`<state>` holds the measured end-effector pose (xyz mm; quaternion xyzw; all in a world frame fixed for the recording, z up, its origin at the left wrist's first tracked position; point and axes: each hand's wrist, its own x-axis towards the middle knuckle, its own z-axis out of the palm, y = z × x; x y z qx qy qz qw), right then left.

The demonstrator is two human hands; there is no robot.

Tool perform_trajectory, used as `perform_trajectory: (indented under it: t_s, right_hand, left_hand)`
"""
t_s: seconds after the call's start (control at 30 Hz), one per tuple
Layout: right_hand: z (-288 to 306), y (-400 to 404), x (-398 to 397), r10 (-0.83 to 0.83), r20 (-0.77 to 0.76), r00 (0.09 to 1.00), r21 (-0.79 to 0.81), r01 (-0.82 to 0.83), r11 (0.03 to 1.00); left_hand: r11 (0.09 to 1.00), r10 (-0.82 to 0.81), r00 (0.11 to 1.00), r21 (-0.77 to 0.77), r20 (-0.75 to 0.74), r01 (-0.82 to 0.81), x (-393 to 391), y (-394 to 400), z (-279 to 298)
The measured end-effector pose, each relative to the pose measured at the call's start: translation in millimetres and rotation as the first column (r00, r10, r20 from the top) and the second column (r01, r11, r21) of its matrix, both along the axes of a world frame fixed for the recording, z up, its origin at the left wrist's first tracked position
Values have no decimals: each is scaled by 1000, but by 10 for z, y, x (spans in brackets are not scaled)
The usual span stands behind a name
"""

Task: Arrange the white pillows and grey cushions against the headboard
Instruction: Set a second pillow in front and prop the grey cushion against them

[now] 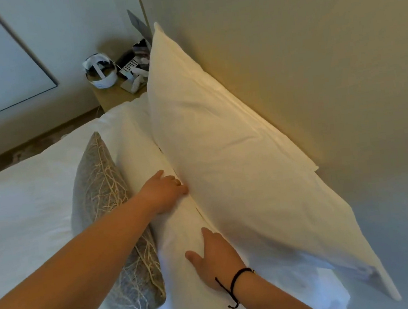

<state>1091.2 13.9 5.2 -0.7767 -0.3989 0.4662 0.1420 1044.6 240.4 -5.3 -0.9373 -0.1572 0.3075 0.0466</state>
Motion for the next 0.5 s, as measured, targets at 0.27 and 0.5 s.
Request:
perform_trajectory:
  t_s: [0.27,0.5]
  right_hand:
    - [-146,353,33,-170,-44,984,-133,163,978]
    - [59,472,-41,-142,1,990,107,141,984]
  left_hand:
    - [960,-184,980,199,-72,195,-120,270,210]
    - [968,-150,985,214,84,129,-339,448,515]
